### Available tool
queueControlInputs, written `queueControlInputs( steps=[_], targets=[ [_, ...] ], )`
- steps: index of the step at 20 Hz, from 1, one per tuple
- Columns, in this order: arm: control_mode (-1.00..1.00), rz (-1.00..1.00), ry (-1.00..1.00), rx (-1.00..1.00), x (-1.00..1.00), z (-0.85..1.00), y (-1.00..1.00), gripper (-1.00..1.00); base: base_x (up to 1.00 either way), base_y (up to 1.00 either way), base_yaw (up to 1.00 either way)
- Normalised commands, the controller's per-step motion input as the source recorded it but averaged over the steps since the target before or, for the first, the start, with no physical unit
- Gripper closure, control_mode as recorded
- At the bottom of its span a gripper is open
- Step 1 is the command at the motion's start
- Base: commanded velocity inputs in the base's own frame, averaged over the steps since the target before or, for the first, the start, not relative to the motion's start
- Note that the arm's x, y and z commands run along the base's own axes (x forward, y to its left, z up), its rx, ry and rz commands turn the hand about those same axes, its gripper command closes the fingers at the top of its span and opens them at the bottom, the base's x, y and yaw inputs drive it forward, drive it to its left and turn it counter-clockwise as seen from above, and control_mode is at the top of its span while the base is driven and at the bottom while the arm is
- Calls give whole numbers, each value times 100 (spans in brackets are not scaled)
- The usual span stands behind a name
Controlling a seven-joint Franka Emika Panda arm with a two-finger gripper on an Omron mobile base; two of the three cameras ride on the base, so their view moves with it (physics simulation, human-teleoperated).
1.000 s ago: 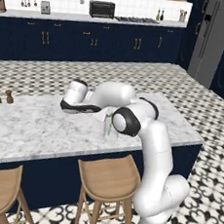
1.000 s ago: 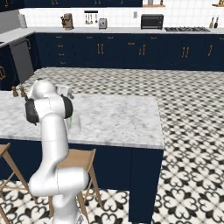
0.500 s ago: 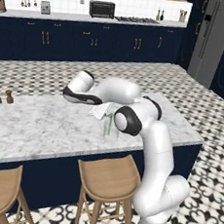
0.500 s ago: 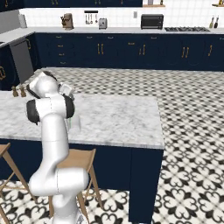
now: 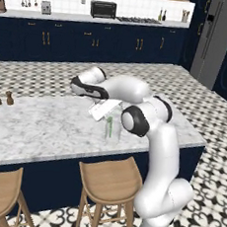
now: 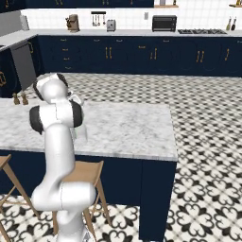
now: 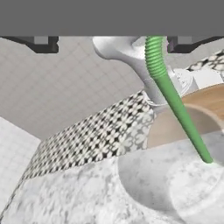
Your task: Take a straw from the drawer in front and place it inside the glass cup on the dining counter.
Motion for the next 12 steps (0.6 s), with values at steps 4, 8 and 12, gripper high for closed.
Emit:
queueControlInputs(
  steps=[4,8,12],
  targets=[
    [-100,-2,-2,32,-39,-6,0,-100,0,0,0],
    [-100,-4,-3,32,-35,0,0,-100,0,0,0],
    [-100,-3,-4,29,-33,0,0,-100,0,0,0]
  ],
)
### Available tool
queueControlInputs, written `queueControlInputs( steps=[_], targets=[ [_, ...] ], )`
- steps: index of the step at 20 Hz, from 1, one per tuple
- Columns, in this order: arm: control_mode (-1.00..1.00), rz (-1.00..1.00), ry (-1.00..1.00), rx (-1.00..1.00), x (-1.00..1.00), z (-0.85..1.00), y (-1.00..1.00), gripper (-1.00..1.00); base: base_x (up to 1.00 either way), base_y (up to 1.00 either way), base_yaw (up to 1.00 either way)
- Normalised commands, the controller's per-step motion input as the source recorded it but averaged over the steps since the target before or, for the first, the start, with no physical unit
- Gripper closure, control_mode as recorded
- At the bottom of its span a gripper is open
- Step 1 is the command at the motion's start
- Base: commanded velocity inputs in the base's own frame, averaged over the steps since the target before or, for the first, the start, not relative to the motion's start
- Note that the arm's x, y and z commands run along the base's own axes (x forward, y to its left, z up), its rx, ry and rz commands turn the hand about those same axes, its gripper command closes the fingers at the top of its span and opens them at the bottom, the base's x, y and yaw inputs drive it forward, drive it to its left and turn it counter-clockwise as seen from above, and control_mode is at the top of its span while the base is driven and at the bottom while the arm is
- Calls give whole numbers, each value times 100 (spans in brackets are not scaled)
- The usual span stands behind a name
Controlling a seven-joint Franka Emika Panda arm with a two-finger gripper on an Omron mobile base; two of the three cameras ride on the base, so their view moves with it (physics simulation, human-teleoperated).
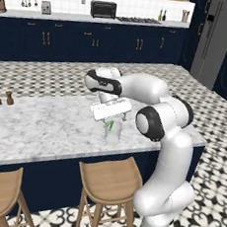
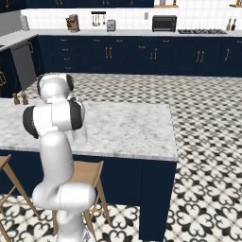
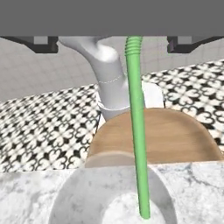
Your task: Take a straw from the drawer in front and place it inside the glass cup on the dining counter.
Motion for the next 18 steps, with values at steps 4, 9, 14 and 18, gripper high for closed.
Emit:
queueControlInputs(
  steps=[4,9,14,18],
  targets=[
    [-100,-7,-5,19,-7,1,-5,-100,0,0,0],
    [-100,-10,-4,13,12,0,-12,-100,0,0,0],
    [-100,-8,-5,11,33,0,-10,-100,0,0,0],
    [-100,-7,-9,8,28,0,0,-100,0,0,0]
  ],
)
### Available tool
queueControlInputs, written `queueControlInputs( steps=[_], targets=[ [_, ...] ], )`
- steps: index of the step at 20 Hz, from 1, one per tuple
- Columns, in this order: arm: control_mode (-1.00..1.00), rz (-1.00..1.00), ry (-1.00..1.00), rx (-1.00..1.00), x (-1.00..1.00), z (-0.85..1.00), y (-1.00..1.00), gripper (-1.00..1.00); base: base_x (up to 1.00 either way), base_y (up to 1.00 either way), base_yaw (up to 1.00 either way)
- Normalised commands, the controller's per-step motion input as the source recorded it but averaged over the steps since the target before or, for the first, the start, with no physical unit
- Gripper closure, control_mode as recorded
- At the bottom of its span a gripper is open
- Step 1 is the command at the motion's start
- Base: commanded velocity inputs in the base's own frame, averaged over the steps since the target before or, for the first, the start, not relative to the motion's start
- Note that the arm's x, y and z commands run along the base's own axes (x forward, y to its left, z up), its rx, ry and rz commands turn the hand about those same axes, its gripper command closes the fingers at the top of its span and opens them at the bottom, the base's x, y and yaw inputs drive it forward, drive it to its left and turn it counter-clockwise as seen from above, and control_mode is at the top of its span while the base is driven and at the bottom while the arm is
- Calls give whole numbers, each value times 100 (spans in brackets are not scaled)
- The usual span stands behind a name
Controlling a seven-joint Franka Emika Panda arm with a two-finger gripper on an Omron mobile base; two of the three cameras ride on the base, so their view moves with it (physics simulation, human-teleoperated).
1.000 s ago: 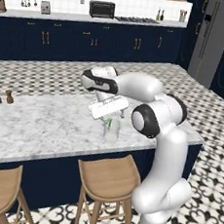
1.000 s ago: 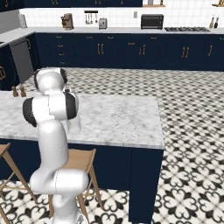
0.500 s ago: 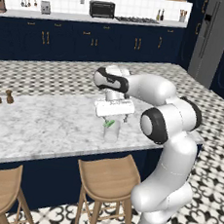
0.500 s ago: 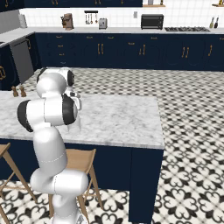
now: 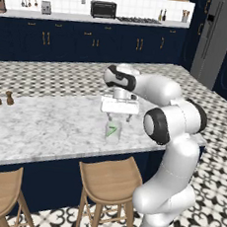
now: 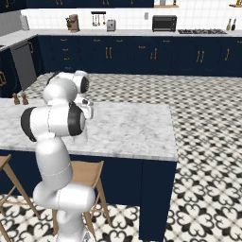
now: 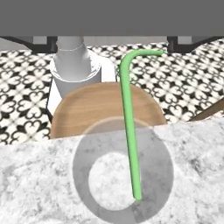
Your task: Take a straw from the drawer in front and place it inside the glass cup on the dining counter.
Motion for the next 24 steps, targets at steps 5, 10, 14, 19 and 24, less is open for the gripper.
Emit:
queueControlInputs(
  steps=[5,10,14,19,24],
  targets=[
    [-100,-7,-23,3,-10,45,-3,-100,0,0,0],
    [-100,-4,-44,0,-79,94,-26,-100,0,0,0],
    [-100,0,-44,-1,-80,84,-44,-100,0,0,0],
    [-100,0,-35,-3,-80,52,-47,-100,0,0,0],
    [-100,0,-28,-2,-98,9,-36,-100,0,0,0]
  ],
)
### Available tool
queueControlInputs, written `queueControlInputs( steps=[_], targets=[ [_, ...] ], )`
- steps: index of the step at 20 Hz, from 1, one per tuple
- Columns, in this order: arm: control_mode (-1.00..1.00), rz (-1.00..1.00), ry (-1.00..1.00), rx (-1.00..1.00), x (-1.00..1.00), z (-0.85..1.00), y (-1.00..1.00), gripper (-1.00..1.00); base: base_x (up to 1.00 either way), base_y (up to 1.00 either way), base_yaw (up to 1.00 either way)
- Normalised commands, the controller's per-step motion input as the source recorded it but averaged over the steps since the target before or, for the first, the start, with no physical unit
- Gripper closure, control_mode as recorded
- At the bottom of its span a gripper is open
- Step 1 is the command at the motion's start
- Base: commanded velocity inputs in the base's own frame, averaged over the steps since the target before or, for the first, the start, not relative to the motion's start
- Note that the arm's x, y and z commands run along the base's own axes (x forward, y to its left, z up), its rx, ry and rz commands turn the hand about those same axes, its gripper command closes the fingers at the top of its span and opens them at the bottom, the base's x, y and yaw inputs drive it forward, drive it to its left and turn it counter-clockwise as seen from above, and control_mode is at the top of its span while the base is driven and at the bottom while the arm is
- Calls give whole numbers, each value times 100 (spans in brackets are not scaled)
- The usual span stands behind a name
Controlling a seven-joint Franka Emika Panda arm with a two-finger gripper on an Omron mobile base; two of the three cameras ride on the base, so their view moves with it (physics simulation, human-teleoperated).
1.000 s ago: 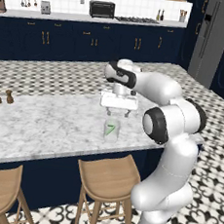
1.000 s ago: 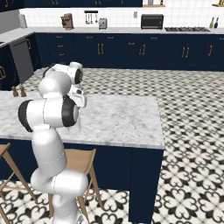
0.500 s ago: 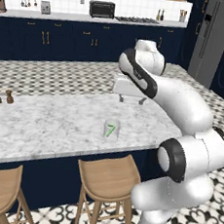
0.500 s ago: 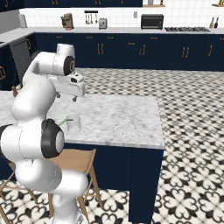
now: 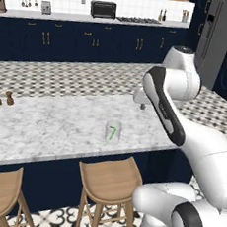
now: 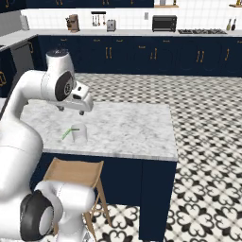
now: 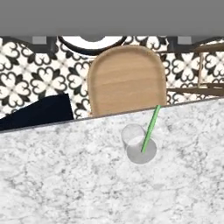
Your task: Take a straw from the drawer in front and place it inside the glass cup on the dining counter.
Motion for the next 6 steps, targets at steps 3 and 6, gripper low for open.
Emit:
queueControlInputs(
  steps=[3,6],
  targets=[
    [-100,0,-26,-1,-95,1,-27,-100,0,0,0],
    [-100,1,-22,-2,-68,1,-22,-100,0,0,0]
  ],
)
